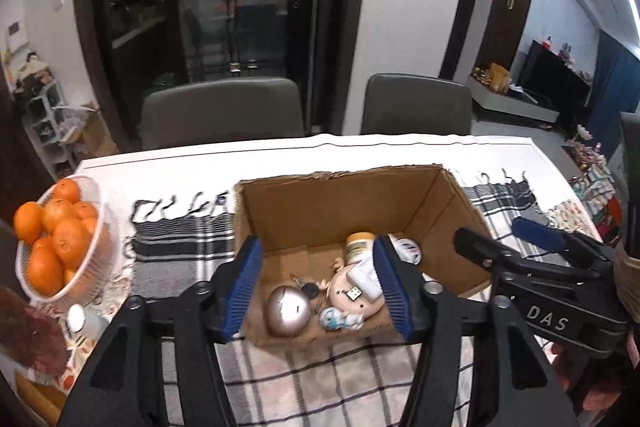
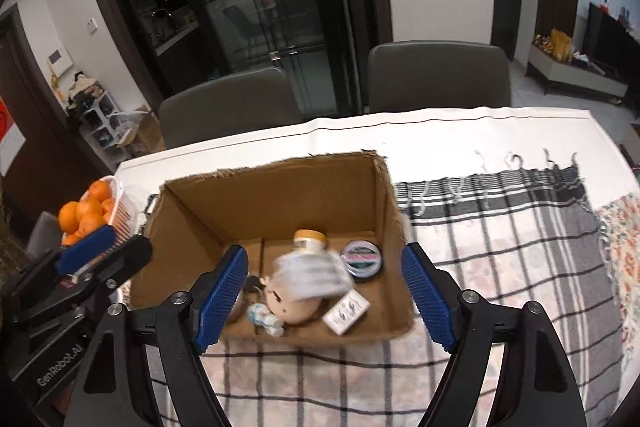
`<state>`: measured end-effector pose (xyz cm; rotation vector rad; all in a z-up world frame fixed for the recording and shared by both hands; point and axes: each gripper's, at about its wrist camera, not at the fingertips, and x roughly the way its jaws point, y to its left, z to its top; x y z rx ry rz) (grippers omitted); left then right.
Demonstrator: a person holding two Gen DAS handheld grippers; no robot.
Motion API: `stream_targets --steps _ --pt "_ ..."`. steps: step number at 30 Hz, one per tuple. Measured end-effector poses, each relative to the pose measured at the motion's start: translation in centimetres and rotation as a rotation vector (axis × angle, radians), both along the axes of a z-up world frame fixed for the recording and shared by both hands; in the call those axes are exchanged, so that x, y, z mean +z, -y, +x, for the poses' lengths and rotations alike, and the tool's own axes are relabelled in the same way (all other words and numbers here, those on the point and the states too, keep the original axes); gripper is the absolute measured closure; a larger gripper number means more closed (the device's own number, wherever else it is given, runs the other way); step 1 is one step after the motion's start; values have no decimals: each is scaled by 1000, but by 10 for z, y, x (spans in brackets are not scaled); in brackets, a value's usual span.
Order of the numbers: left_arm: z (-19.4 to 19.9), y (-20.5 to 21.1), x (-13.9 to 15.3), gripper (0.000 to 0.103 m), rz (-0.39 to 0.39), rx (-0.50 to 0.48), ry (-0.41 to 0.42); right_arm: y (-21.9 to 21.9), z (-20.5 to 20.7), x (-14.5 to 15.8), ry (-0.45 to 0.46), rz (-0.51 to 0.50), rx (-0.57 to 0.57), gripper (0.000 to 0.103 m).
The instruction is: Organize rigid objects
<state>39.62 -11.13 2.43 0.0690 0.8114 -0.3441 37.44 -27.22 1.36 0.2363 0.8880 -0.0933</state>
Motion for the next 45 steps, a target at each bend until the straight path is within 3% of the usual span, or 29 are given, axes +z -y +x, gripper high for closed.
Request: stream_targets --steps 9,16,22,33,45 --pt "-69 -26 32 22 33 82 146 -19 -64 29 75 -76 -45 22" --pt "-136 -46 51 8 55 130 295 -39 -131 58 175 -160 -83 6" --pt "-183 -59 59 1 66 154 380 -50 -185 74 248 -218 -133 2" --pt "-248 -75 53 0 62 173 427 -75 -260 75 324 -273 -147 1" --pt "-284 -78 46 0 40 154 439 -79 -302 67 341 -256 -152 1"
